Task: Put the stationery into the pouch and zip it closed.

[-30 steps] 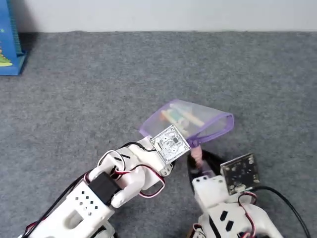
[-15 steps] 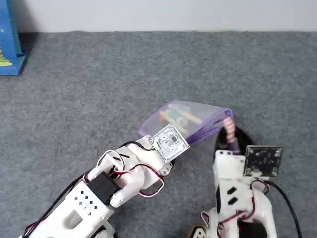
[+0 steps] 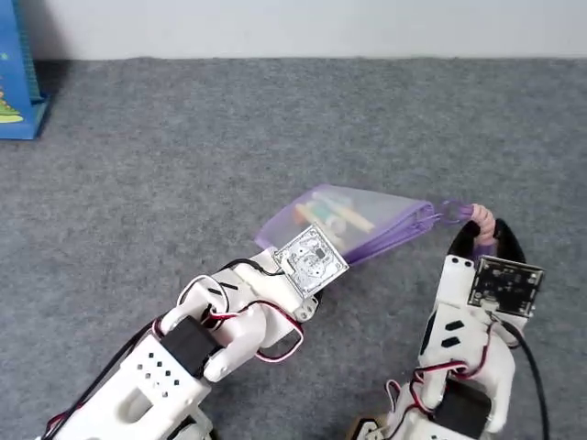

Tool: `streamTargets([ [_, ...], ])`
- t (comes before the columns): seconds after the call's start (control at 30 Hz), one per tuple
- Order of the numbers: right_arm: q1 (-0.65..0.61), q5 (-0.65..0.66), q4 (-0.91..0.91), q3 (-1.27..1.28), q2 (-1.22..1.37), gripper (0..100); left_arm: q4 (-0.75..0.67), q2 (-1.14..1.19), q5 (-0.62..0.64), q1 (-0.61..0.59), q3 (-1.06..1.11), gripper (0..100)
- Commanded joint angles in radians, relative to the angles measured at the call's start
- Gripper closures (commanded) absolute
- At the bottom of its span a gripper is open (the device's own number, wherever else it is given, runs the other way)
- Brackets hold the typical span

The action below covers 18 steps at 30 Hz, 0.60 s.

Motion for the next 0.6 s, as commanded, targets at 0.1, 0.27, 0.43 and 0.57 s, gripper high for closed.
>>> streamTargets([
  [0.1, 0.064, 0.041, -0.082, 0.020, -0.010, 99.1, 0.029, 0.005, 0.006, -0.035, 0.001, 99],
  [0.27, 0.113, 0.072, -0.150, 0.069, -0.004, 99.1, 0.029, 0.005, -0.015, -0.035, 0.004, 99],
  [0.43, 0.111, 0.101, -0.171, 0.124, -0.004, 99.1, 0.029, 0.005, -0.015, -0.035, 0.004, 99],
  [0.57, 0.108, 0.101, -0.159, 0.117, -0.010, 98.7, 0.029, 0.005, -0.015, -0.035, 0.002, 99],
])
